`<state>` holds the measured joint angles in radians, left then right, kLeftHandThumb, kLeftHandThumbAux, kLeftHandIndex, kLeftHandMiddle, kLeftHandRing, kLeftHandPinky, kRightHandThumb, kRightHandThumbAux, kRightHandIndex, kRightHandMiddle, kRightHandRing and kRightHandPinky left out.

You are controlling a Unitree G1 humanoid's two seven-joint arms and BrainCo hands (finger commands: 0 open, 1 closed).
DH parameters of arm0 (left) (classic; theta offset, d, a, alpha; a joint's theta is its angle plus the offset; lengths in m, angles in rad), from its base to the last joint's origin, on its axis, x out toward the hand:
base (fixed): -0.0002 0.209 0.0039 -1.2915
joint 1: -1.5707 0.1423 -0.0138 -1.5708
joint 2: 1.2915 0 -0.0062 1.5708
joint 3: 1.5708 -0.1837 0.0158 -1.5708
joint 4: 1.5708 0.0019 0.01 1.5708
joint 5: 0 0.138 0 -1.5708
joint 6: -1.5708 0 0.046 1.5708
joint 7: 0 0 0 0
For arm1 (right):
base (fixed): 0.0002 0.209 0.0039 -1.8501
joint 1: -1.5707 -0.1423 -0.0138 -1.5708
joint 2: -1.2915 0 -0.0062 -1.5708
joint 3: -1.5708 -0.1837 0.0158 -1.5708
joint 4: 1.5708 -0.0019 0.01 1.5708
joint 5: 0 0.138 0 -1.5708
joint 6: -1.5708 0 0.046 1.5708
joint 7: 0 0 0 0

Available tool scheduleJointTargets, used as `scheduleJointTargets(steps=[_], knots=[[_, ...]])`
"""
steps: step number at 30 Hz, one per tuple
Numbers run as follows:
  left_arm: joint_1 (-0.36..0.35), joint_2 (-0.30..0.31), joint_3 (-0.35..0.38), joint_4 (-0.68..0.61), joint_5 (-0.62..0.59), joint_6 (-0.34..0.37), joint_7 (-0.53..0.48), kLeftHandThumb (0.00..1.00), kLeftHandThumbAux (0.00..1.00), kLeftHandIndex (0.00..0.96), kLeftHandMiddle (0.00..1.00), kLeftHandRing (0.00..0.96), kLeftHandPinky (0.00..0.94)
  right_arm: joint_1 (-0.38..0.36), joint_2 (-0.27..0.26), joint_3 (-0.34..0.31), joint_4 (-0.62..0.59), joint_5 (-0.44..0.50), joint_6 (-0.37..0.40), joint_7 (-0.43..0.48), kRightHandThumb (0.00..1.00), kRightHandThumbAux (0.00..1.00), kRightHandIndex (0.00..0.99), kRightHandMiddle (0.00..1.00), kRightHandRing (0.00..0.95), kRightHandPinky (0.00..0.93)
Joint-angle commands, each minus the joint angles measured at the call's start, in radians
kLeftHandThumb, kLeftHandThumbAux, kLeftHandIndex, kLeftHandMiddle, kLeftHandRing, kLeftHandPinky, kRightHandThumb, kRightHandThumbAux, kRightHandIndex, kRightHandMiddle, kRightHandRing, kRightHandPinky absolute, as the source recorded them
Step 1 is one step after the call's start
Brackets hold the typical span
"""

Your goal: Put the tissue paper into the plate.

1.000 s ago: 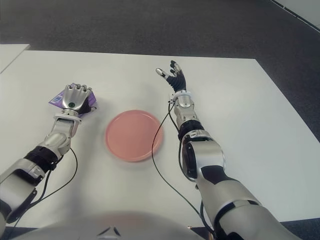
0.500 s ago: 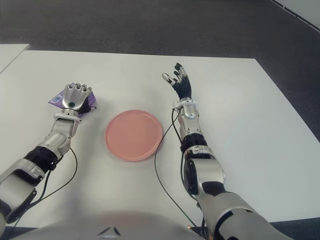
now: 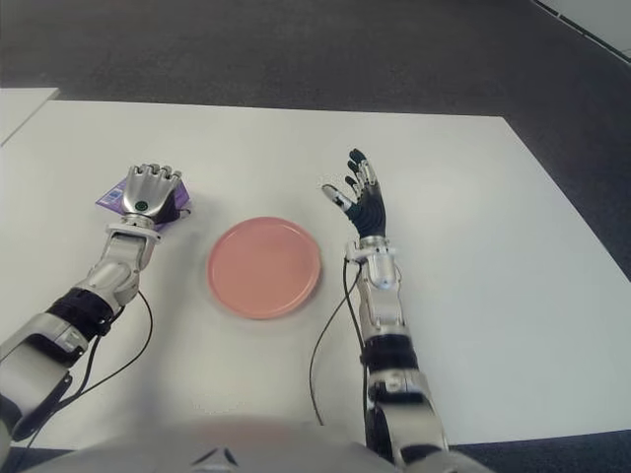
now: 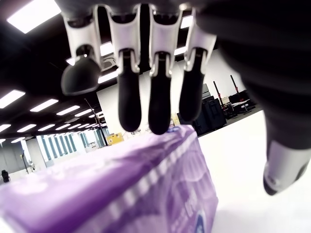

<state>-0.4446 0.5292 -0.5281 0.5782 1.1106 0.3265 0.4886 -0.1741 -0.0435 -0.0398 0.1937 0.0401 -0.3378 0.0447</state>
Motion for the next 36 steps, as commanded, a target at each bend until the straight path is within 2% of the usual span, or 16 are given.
scheduleJointTargets(steps=[1, 9, 15, 18, 27, 31, 32, 34, 36], knots=[[0.019, 0.011, -0.002, -0.01, 0.003, -0.006, 0.003, 0.956, 0.643, 0.466, 0.476, 0.483, 0.811, 0.134, 0.006, 0.047, -0.259, -0.004, 0.133, 0.01, 0.198, 0.62, 0.0, 0.0, 0.0, 0.0], [0.024, 0.01, 0.007, -0.019, -0.003, -0.003, 0.007, 0.95, 0.651, 0.396, 0.481, 0.572, 0.805, 0.154, 0.006, 0.055, -0.326, -0.006, 0.209, 0.006, 0.198, 0.62, 0.0, 0.0, 0.0, 0.0], [0.025, 0.007, 0.015, -0.021, -0.008, 0.0, 0.009, 0.947, 0.653, 0.38, 0.483, 0.571, 0.81, 0.154, 0.007, 0.057, -0.337, -0.006, 0.225, 0.003, 0.198, 0.62, 0.0, 0.0, 0.0, 0.0], [0.023, 0.007, 0.014, -0.015, -0.009, -0.008, 0.018, 0.954, 0.646, 0.435, 0.487, 0.512, 0.811, 0.153, 0.006, 0.056, -0.337, -0.006, 0.228, 0.003, 0.198, 0.62, 0.0, 0.0, 0.0, 0.0], [0.021, 0.017, 0.007, -0.015, 0.012, -0.005, 0.057, 0.957, 0.642, 0.462, 0.484, 0.484, 0.812, 0.154, 0.006, 0.057, -0.337, -0.006, 0.229, 0.003, 0.198, 0.62, 0.0, 0.0, 0.0, 0.0], [0.025, 0.027, 0.007, -0.037, 0.031, 0.008, 0.079, 0.954, 0.646, 0.437, 0.468, 0.546, 0.811, 0.154, 0.005, 0.056, -0.339, -0.005, 0.23, 0.004, 0.198, 0.62, 0.0, 0.0, 0.0, 0.0], [0.031, 0.051, 0.011, -0.089, 0.057, 0.024, 0.069, 0.953, 0.647, 0.428, 0.466, 0.556, 0.81, 0.153, 0.005, 0.055, -0.339, -0.005, 0.23, 0.004, 0.198, 0.62, 0.0, 0.0, 0.0, 0.0], [0.034, 0.08, 0.012, -0.148, 0.106, 0.065, 0.065, 0.95, 0.649, 0.416, 0.464, 0.556, 0.746, 0.153, 0.005, 0.055, -0.338, -0.005, 0.23, 0.004, 0.198, 0.62, 0.0, 0.0, 0.0, 0.0], [0.033, 0.067, 0.012, -0.136, 0.138, 0.117, 0.07, 0.927, 0.653, 0.416, 0.461, 0.51, 0.628, 0.152, 0.005, 0.055, -0.337, -0.005, 0.23, 0.004, 0.198, 0.62, 0.0, 0.0, 0.0, 0.0]])
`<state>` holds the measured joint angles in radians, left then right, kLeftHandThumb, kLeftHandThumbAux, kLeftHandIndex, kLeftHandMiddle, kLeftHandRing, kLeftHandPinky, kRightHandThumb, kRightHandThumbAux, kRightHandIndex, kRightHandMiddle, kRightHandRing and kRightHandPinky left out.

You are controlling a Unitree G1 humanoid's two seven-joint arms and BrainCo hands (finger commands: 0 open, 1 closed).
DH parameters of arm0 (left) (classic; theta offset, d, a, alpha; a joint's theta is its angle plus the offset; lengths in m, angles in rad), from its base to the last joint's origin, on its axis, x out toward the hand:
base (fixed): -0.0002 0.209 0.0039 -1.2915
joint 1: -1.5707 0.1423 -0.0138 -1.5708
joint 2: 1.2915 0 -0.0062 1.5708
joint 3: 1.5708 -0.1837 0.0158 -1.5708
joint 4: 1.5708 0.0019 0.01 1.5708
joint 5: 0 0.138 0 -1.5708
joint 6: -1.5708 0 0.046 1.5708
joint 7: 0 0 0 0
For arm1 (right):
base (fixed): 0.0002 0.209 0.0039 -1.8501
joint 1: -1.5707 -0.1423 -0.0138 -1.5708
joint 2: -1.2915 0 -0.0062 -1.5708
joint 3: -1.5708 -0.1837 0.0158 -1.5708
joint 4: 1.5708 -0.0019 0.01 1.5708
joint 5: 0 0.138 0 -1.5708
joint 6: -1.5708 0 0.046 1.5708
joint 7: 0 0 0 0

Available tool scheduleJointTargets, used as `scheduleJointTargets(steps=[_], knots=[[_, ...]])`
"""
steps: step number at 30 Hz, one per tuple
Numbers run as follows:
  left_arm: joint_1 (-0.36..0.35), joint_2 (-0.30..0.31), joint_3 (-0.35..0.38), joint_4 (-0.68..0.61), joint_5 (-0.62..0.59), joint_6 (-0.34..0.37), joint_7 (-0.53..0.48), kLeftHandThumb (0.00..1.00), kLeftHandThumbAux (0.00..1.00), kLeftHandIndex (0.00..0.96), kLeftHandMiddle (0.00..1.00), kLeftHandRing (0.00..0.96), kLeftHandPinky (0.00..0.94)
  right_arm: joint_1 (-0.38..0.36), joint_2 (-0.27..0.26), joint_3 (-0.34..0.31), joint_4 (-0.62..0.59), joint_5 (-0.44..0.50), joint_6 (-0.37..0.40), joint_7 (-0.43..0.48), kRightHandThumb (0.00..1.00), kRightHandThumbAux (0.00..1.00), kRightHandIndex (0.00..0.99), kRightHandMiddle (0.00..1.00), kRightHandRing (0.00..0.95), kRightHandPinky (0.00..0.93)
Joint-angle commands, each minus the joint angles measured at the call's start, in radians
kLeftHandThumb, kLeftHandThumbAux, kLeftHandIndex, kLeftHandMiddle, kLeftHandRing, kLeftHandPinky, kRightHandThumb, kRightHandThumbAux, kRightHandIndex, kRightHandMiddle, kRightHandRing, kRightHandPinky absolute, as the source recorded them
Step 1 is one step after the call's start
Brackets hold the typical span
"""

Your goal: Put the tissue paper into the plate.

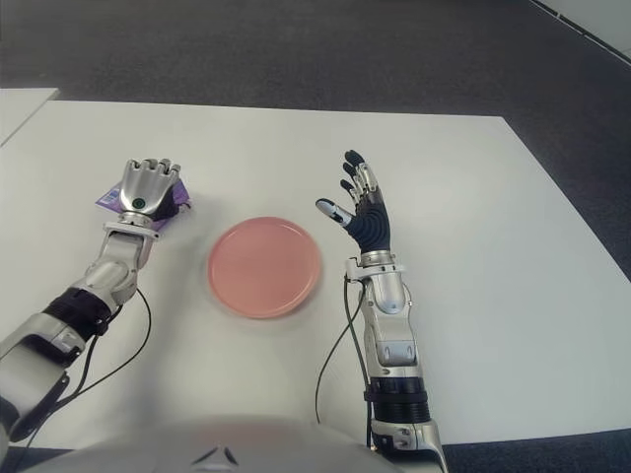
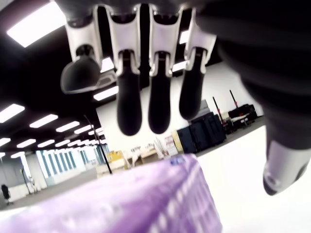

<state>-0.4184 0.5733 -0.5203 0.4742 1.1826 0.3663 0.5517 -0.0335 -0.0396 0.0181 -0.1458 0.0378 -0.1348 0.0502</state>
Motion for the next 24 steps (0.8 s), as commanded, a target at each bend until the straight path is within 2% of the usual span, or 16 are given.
scheduleJointTargets(steps=[1, 2, 3, 4, 5, 6, 8, 9, 12, 15, 19, 24], knots=[[0.008, 0.017, 0.004, -0.029, 0.078, 0.1, -0.006, 0.894, 0.657, 0.424, 0.456, 0.45, 0.524, 0.011, 0.001, -0.003, 0.003, -0.002, 0.027, -0.001, 0.198, 0.62, 0.0, 0.0, 0.0, 0.0], [0.009, 0.014, 0.004, -0.029, 0.087, 0.115, -0.016, 0.824, 0.671, 0.42, 0.383, 0.362, 0.403, 0.011, 0.001, -0.003, 0.003, -0.002, 0.027, -0.001, 0.198, 0.62, 0.0, 0.0, 0.0, 0.0], [0.01, 0.013, 0.004, -0.033, 0.091, 0.123, -0.025, 0.779, 0.679, 0.418, 0.336, 0.306, 0.325, 0.011, 0.001, -0.003, 0.003, -0.002, 0.027, -0.001, 0.198, 0.62, 0.0, 0.0, 0.0, 0.0], [0.018, 0.019, 0.004, -0.05, 0.108, 0.155, -0.081, 0.763, 0.683, 0.418, 0.319, 0.286, 0.297, 0.011, 0.001, -0.003, 0.003, -0.002, 0.027, -0.001, 0.198, 0.62, 0.0, 0.0, 0.0, 0.0], [0.024, 0.024, 0.003, -0.063, 0.121, 0.178, -0.121, 0.615, 0.6, 0.267, 0.204, 0.182, 0.19, 0.011, 0.001, -0.003, 0.003, -0.002, 0.027, -0.001, 0.198, 0.62, 0.0, 0.0, 0.0, 0.0], [0.029, 0.029, 0.0, -0.076, 0.136, 0.205, -0.172, 0.518, 0.547, 0.171, 0.13, 0.117, 0.121, 0.011, 0.001, -0.003, 0.003, -0.003, 0.027, -0.002, 0.198, 0.62, 0.0, 0.0, 0.0, 0.0], [0.029, 0.028, -0.009, -0.086, 0.17, 0.251, -0.261, 0.399, 0.487, 0.087, 0.066, 0.059, 0.062, 0.011, 0.002, -0.002, 0.004, -0.003, 0.026, -0.002, 0.198, 0.62, 0.0, 0.0, 0.0, 0.0], [0.027, 0.026, -0.015, -0.088, 0.188, 0.271, -0.302, 0.312, 0.443, 0.055, 0.042, 0.038, 0.039, 0.011, 0.002, -0.002, 0.004, -0.003, 0.026, -0.002, 0.198, 0.62, 0.0, 0.0, 0.0, 0.0], [0.013, 0.015, -0.027, -0.089, 0.249, 0.342, -0.429, 0.177, 0.354, 0.018, 0.013, 0.012, 0.012, 0.012, 0.002, -0.002, 0.003, -0.004, 0.027, -0.002, 0.198, 0.62, 0.0, 0.0, 0.0, 0.0], [-0.003, 0.005, -0.028, -0.095, 0.284, 0.377, -0.514, 0.117, 0.282, 0.005, 0.004, 0.003, 0.004, 0.012, 0.002, -0.002, 0.002, -0.004, 0.027, -0.002, 0.198, 0.62, 0.0, 0.0, 0.0, 0.0], [-0.02, 0.011, -0.016, -0.123, 0.316, 0.4, -0.623, 0.088, 0.222, 0.001, 0.001, 0.0, 0.0, 0.012, 0.003, 0.0, 0.002, -0.005, 0.027, -0.003, 0.198, 0.62, 0.0, 0.0, 0.0, 0.0], [-0.02, 0.033, -0.002, -0.148, 0.34, 0.399, -0.689, 0.045, 0.166, 0.0, 0.0, 0.0, 0.0, 0.012, 0.006, 0.003, 0.003, -0.008, 0.027, -0.006, 0.198, 0.62, 0.0, 0.0, 0.0, 0.0]])
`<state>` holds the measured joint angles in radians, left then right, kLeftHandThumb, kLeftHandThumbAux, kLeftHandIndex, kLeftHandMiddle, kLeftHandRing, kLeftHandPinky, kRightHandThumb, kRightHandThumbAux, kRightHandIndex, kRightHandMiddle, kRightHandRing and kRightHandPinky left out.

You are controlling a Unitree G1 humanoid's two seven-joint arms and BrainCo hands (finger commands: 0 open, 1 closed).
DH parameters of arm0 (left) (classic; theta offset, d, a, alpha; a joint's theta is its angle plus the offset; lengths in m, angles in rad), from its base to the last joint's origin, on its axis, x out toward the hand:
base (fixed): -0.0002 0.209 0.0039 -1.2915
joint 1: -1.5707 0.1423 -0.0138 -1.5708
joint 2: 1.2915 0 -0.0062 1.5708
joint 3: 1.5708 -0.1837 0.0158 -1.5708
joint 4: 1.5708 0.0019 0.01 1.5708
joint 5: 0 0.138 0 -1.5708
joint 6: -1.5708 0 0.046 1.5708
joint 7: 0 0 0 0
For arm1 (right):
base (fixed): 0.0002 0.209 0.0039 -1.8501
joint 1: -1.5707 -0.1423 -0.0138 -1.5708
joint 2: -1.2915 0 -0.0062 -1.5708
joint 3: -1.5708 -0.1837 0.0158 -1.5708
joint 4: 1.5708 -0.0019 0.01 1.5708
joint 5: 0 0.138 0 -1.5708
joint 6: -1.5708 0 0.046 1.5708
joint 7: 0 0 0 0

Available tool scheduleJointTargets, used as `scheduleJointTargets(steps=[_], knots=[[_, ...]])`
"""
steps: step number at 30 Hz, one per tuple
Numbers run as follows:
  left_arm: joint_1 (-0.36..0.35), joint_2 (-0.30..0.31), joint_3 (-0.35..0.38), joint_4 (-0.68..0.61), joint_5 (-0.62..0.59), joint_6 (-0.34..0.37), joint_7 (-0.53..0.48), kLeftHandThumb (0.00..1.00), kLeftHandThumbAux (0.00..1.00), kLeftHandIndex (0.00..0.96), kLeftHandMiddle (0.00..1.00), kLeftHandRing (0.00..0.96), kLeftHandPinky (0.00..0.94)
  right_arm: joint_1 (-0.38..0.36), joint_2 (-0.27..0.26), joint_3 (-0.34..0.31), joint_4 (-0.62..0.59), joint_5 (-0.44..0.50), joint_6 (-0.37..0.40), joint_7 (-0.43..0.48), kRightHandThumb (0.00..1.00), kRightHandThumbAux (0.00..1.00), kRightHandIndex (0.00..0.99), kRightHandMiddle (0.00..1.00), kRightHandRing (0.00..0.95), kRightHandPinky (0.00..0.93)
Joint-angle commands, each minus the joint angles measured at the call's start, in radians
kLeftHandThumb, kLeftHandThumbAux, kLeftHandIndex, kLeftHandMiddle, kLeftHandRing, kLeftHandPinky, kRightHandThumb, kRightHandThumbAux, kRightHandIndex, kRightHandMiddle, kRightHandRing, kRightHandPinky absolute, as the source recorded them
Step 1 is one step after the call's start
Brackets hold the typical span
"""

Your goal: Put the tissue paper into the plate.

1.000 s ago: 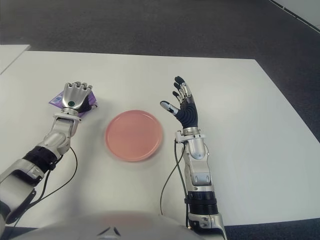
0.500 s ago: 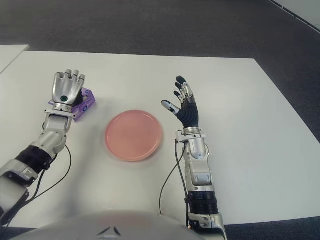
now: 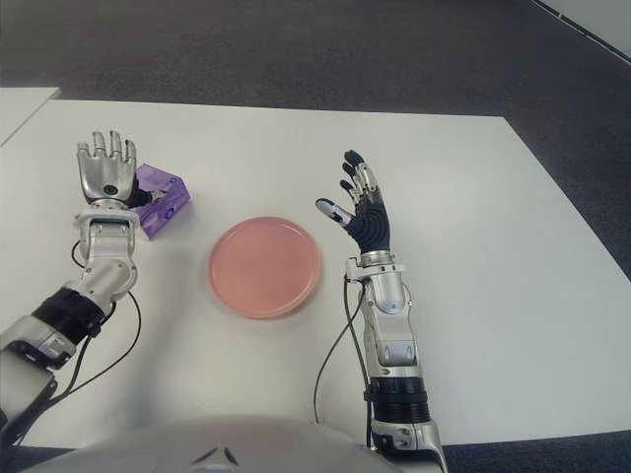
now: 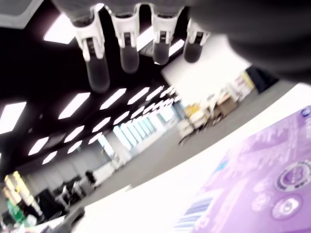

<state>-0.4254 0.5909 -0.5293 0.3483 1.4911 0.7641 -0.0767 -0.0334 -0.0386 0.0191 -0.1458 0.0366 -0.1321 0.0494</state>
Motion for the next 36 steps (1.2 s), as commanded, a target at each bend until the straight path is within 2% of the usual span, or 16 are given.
scheduleJointTargets(steps=[1, 4, 12, 21, 36], knots=[[-0.011, 0.022, 0.013, -0.024, 0.034, -0.001, -0.07, 0.041, 0.163, 0.0, 0.0, 0.0, 0.0, 0.012, 0.006, 0.003, 0.003, -0.008, 0.024, -0.006, 0.198, 0.62, 0.0, 0.0, 0.0, 0.0], [-0.011, 0.031, 0.032, -0.011, 0.023, -0.004, -0.074, 0.021, 0.145, 0.0, 0.0, 0.0, 0.0, 0.012, 0.008, 0.005, 0.003, -0.01, 0.024, -0.007, 0.198, 0.62, 0.0, 0.0, 0.0, 0.0], [-0.025, -0.02, 0.078, 0.132, -0.058, 0.019, -0.011, 0.028, 0.088, 0.0, 0.0, 0.0, 0.0, 0.013, 0.009, 0.007, 0.001, -0.012, 0.025, -0.009, 0.198, 0.62, 0.0, 0.0, 0.0, 0.0], [-0.053, -0.06, 0.082, 0.223, -0.153, 0.021, -0.038, 0.035, 0.024, 0.0, 0.0, 0.0, 0.0, 0.018, 0.013, 0.011, -0.005, -0.016, 0.025, -0.011, 0.198, 0.62, 0.0, 0.0, 0.0, 0.0], [-0.037, -0.055, 0.071, 0.205, -0.255, -0.039, -0.02, 0.0, 0.01, 0.0, 0.0, 0.0, 0.0, 0.031, 0.016, 0.012, -0.027, -0.019, 0.033, -0.009, 0.198, 0.62, 0.0, 0.0, 0.0, 0.0]])
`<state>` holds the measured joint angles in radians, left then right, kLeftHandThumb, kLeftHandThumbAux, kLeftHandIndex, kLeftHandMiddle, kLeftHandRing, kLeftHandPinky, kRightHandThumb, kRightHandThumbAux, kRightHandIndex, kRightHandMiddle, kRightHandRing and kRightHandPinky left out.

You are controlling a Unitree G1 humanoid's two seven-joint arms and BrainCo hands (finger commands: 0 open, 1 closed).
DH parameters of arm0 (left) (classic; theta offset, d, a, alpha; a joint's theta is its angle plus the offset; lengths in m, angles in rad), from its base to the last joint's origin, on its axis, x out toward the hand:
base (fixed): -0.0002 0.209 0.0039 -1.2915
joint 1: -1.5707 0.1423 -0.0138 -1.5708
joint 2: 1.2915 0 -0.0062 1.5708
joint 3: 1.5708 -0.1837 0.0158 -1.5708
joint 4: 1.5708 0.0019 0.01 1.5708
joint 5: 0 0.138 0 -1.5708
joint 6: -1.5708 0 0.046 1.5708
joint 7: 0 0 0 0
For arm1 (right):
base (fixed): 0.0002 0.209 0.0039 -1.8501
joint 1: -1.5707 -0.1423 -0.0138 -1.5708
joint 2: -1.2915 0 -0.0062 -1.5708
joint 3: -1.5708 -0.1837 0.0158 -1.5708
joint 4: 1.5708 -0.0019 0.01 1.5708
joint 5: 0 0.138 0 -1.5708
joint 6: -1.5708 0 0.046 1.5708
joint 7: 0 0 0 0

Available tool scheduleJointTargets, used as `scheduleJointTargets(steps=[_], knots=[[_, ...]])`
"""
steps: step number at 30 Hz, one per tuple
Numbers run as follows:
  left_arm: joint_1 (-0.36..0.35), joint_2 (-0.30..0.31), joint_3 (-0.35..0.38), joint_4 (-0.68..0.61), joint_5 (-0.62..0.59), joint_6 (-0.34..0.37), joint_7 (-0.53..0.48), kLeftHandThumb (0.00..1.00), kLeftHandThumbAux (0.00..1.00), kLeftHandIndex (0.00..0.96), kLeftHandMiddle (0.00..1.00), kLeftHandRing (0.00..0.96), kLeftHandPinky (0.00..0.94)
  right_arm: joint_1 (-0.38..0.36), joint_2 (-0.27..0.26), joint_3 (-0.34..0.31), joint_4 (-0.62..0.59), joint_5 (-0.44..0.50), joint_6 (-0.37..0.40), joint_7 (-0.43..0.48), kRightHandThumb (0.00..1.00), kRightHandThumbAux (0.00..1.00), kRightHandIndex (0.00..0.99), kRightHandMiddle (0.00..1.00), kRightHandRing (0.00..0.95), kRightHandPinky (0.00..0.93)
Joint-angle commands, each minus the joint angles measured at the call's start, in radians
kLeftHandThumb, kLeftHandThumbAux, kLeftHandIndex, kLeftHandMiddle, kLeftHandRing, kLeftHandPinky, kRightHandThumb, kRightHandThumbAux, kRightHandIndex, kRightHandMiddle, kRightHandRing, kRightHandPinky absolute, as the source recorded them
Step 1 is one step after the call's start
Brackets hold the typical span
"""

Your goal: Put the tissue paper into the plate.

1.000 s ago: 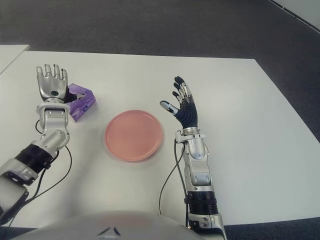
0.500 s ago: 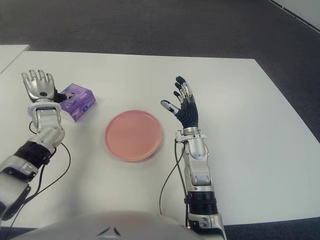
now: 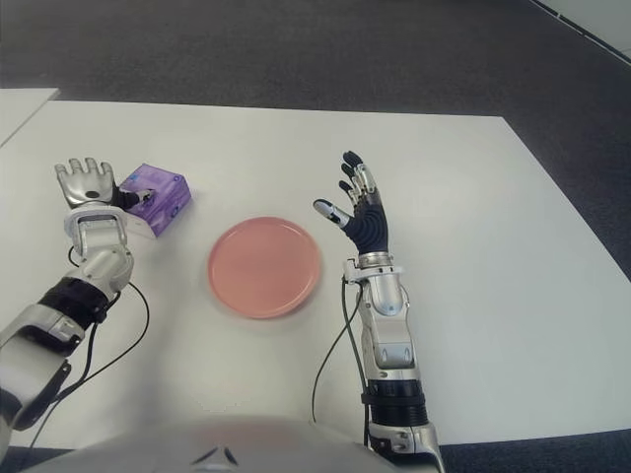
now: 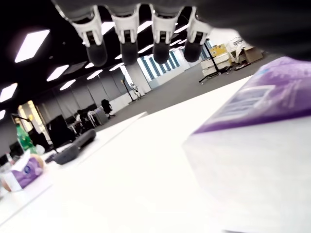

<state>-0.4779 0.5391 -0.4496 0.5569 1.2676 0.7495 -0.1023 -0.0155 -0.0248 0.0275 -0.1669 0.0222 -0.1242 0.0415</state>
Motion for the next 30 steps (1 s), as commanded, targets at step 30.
scheduleJointTargets(steps=[30], knots=[[0.111, 0.005, 0.01, -0.198, -0.092, -0.061, 0.004, 0.0, 0.034, 0.0, 0.0, 0.0, 0.0, 0.031, 0.004, 0.009, -0.035, -0.008, 0.037, -0.002, 0.198, 0.62, 0.0, 0.0, 0.0, 0.0]])
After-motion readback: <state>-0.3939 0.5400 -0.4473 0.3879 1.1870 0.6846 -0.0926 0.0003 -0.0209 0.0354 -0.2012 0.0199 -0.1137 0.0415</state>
